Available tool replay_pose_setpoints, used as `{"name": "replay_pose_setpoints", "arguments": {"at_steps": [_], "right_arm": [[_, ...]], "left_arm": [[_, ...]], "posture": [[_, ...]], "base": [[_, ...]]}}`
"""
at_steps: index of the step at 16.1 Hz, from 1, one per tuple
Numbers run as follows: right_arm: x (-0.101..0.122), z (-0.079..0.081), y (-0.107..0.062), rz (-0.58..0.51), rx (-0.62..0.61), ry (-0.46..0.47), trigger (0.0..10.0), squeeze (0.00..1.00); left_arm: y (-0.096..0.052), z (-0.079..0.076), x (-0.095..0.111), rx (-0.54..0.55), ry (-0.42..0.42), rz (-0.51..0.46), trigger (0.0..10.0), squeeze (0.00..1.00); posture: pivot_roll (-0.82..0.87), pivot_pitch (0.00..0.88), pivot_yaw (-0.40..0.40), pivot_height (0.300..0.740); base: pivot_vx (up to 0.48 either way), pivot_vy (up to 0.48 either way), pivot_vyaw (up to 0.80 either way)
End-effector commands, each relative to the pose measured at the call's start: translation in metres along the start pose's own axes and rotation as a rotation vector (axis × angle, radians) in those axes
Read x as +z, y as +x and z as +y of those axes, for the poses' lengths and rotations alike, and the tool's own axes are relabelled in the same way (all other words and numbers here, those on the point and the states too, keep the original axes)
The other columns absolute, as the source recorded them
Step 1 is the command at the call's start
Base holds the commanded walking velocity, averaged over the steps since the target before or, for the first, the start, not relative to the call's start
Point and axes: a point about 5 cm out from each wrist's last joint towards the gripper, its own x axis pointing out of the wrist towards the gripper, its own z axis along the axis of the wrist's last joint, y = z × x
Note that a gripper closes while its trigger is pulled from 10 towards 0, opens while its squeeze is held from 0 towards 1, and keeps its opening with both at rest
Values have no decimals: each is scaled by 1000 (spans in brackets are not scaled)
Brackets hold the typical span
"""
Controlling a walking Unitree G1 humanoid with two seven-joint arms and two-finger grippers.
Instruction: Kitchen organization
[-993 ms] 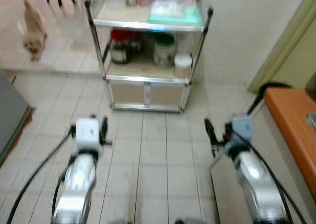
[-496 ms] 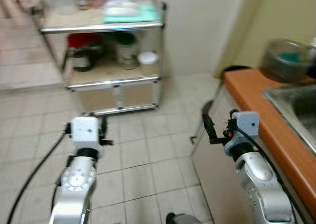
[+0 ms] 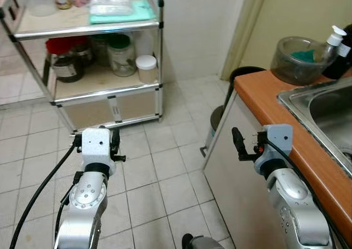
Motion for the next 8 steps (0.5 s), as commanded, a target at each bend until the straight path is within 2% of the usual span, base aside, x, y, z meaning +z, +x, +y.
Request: {"name": "replay_pose_setpoints", "arguments": {"at_steps": [1, 8], "right_arm": [[9, -3, -1, -26, -36, 19, 10000, 1000], [10, -6, -1, -20, -73, 6, 10000, 1000]], "left_arm": [[0, 3, 7, -3, 12, -14, 10000, 0], [0, 2, 3, 3, 34, 13, 10000, 0]], "posture": [[-62, 0, 7, 740], [-41, 0, 9, 740]], "base": [[0, 480, -800], [0, 0, -800]]}}
